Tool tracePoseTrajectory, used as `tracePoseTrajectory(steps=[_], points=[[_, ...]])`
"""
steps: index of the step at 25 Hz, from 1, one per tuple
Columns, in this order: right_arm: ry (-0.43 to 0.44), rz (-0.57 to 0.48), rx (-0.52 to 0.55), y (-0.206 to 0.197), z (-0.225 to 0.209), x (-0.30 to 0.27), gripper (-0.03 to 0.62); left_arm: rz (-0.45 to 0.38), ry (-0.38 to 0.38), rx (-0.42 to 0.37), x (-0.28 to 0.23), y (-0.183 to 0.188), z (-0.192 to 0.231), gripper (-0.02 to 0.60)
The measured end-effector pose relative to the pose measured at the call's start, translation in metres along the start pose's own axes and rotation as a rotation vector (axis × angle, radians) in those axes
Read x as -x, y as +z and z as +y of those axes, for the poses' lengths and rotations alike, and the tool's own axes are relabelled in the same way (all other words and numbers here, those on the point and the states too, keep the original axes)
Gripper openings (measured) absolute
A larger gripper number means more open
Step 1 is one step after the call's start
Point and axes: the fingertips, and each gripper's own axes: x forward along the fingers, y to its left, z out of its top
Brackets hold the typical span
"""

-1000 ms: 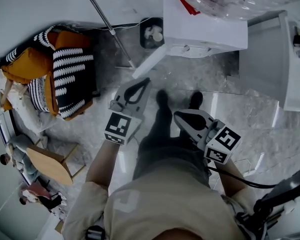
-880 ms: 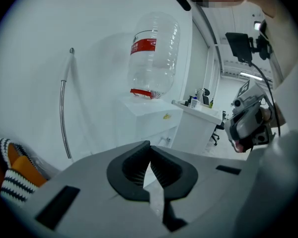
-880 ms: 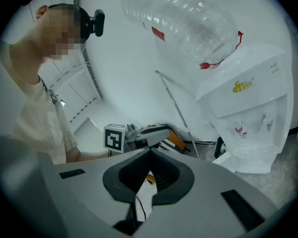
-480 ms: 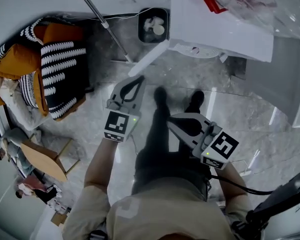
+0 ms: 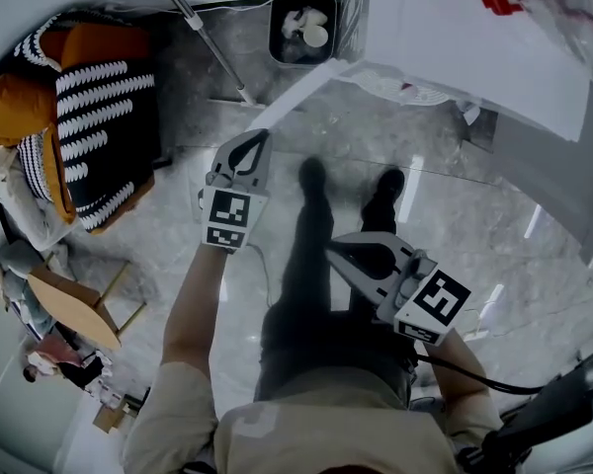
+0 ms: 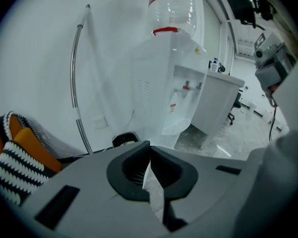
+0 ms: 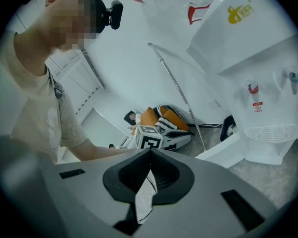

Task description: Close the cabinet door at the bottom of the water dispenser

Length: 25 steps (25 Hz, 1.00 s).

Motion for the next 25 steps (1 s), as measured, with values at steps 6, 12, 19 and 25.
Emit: tracePoseTrajectory(steps=[6,12,19,25], points=[[-0.016,0.008,-0.039,-0.021,-0.023,-0.004,0.015,0.075,0.017,-0.020,-0.040,-0.048,0.013,-0.005],[-0.012,0.031,-0.058,-0.032,-0.027,-0.012,0.015,0.191,0.026,-0.049,-0.061,-0.100,0.022,0.038],[-0.013,0.059,-0.050,-0.038,-0.033,-0.019,0.015,0.332,-0.013,-0.052,-0.090,-0.150,0.033,0.244],[-0.026,0.057,-0.073,-0.041,-0.041,-0.017,0.015,0.415,-0.025,-0.054,-0.111,-0.180,0.039,0.249]])
